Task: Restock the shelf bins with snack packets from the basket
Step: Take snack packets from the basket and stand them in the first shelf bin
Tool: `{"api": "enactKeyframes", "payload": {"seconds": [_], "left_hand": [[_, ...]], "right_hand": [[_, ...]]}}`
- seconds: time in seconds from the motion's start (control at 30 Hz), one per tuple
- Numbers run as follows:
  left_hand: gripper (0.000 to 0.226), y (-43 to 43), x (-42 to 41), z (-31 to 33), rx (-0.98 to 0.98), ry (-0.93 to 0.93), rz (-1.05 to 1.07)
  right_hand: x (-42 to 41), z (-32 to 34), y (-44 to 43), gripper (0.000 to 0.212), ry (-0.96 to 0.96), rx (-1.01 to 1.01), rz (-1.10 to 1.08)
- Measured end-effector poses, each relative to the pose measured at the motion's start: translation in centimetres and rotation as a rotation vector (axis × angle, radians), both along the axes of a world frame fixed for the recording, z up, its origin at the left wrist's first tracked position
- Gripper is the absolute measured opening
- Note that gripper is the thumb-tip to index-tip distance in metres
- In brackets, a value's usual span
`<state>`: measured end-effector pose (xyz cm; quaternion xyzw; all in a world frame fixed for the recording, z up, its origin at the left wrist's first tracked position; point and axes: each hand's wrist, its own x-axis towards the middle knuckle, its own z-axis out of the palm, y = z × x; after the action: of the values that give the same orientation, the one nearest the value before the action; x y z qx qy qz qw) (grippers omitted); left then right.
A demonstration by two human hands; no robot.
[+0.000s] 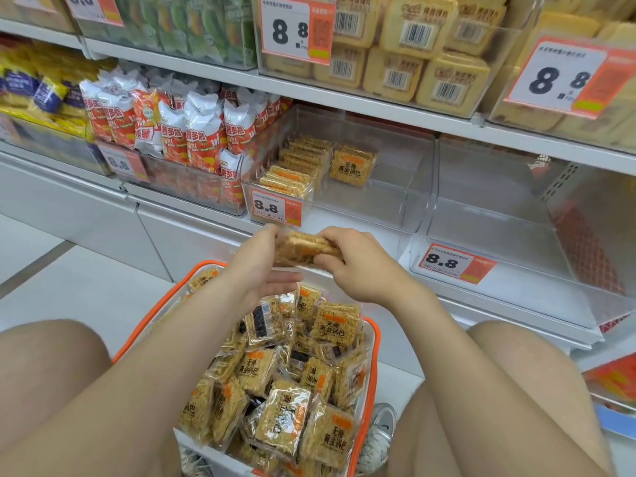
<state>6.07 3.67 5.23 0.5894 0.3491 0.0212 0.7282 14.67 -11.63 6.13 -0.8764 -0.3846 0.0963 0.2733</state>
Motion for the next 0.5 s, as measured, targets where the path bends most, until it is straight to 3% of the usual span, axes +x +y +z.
{"api": "enactKeyframes", "payload": {"seconds": [0.1,0.2,0.3,0.37,0.5], "left_hand": [[0.042,0.0,0.1,0.4,0.058,-0.082,0.048],[0.029,0.0,0.1,0.4,0.017,-0.198,0.089],[0.026,0.4,-0.1,0.6,0.040,-0.272,0.079],[0.027,0.5,-0.2,0.8,0.024,-0.299,0.071],[0.031,0.0,0.0,1.3,-0.042,-0.334,0.074]], "right_hand": [[-0.2,0.8,-0.3,0.014,0.144,0.089,-0.098],[-0.5,1.6,-0.4,0.017,0.337,0.202,-0.127],[-0.5,1.9,-0.3,0.035,0.453,0.280,-0.166],[-0.6,2.0,-0.2,0.046,0.429,0.295,-0.183],[-0.9,2.7,-0.4,0.043,0.257,0.326,-0.253]]}}
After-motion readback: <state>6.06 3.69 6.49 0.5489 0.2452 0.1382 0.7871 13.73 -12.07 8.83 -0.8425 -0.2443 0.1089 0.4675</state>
